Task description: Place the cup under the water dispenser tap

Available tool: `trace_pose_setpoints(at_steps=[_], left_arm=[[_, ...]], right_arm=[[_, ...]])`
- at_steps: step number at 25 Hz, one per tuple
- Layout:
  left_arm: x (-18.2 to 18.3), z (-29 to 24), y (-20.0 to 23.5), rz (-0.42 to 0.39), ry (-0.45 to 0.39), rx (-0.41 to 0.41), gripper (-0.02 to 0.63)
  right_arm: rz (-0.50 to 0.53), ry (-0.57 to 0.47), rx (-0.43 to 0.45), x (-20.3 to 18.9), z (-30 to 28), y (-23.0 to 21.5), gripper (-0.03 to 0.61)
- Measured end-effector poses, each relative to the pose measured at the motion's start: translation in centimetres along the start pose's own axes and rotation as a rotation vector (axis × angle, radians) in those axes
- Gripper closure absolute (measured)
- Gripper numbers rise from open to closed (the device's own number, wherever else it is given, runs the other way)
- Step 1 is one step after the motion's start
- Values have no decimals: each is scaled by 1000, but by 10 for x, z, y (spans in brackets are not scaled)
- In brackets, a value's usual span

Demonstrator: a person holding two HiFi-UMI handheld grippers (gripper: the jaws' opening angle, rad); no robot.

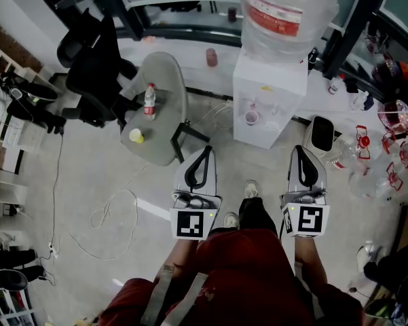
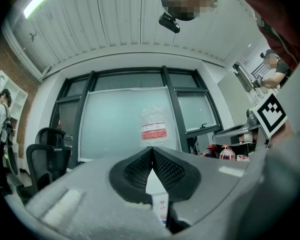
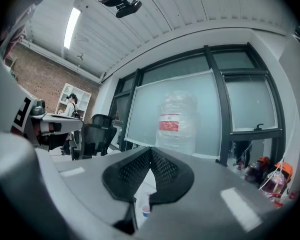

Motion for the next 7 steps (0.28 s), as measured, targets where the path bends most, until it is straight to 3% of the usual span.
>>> trace_pose_setpoints(at_steps=[7], left_arm=[[-3, -6, 1, -2, 0, -1, 615]], right_arm=[[2, 13, 4, -5, -7, -1, 578]])
Point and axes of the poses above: the fingertips, and each gripper's own axes: z backward along the fingers, y to its left, x out of its top, the point moved 2 cm from there along z, backward along the fingers, and after that the axes turned 9 degrees about -z, right-handed, at the moved point
